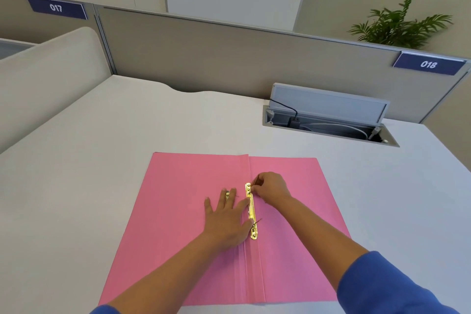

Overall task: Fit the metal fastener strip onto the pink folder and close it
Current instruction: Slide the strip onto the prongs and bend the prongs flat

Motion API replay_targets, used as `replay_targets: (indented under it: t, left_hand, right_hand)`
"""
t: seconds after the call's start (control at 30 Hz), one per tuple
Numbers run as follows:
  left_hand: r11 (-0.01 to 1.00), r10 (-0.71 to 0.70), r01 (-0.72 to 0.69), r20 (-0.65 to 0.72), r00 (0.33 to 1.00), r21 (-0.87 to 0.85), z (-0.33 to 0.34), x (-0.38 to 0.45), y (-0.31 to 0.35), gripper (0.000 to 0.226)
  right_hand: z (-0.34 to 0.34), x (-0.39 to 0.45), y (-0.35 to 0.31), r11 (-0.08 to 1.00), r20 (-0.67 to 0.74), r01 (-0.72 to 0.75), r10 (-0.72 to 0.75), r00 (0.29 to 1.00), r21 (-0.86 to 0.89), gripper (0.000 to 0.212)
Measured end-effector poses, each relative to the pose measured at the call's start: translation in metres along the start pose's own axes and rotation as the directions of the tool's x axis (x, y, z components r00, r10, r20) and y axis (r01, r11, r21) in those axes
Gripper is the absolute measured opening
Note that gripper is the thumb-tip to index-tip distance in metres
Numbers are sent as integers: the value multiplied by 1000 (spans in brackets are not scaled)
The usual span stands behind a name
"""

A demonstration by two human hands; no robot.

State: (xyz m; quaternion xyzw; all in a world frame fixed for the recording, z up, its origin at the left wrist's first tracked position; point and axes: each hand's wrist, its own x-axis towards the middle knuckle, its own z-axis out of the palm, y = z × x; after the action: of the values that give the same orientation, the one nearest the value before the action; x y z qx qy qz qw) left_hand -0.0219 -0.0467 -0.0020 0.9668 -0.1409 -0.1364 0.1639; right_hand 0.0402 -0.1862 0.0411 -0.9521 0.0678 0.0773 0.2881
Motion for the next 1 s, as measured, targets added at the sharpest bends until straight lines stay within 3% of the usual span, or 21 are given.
replay_targets:
  t: [0.4, 0.73, 0.9, 1.0]
  left_hand:
    - [1000, -26, 26, 25, 999, 14, -2, 4, 6, 54]
    - [998, -37, 35, 38, 999, 51, -2, 3, 9, 55]
    - [998, -34, 33, 24, 999, 45, -1, 3, 8, 55]
    - [999, -27, 27, 2, 1000, 29, 2, 2, 7, 54]
  right_hand:
    - [6, 11, 3, 999, -44, -20, 22, 999, 36, 8]
    - [-6, 28, -14, 981, 153, 166, -149, 977, -103, 16]
    - [-7, 35, -18, 994, 121, 72, -62, 991, -86, 15]
    - [-3, 36, -13, 999, 68, -41, 40, 997, 17, 11]
